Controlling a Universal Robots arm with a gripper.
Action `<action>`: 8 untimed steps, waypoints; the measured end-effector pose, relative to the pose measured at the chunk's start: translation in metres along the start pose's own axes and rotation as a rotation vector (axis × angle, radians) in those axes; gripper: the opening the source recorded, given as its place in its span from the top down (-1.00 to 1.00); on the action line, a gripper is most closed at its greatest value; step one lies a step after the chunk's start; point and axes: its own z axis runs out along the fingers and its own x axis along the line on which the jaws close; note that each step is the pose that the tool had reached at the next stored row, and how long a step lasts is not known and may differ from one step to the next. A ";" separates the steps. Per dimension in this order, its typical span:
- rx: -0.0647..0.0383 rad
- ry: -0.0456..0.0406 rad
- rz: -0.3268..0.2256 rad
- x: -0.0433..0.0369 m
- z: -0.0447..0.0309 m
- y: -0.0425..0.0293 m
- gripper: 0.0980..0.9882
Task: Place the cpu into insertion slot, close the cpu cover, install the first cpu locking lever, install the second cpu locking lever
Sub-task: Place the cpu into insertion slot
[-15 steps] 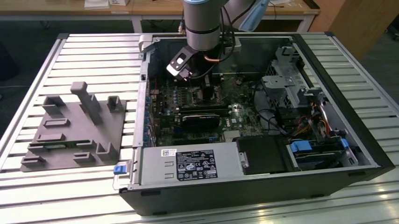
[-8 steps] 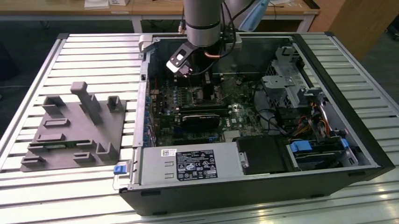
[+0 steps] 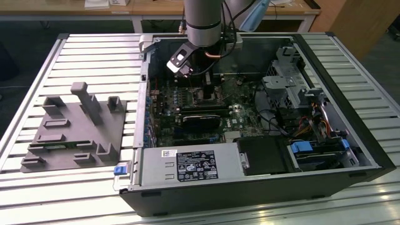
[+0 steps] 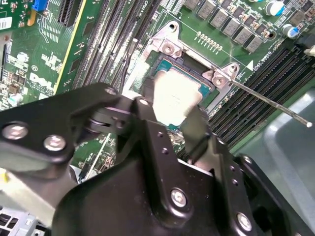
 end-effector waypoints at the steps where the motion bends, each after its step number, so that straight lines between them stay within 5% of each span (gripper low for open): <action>1: 0.000 0.0000 0.000 0.0000 -0.0001 0.0000 0.15; 8: 0.000 0.0000 0.000 0.0000 -0.0004 0.0000 0.81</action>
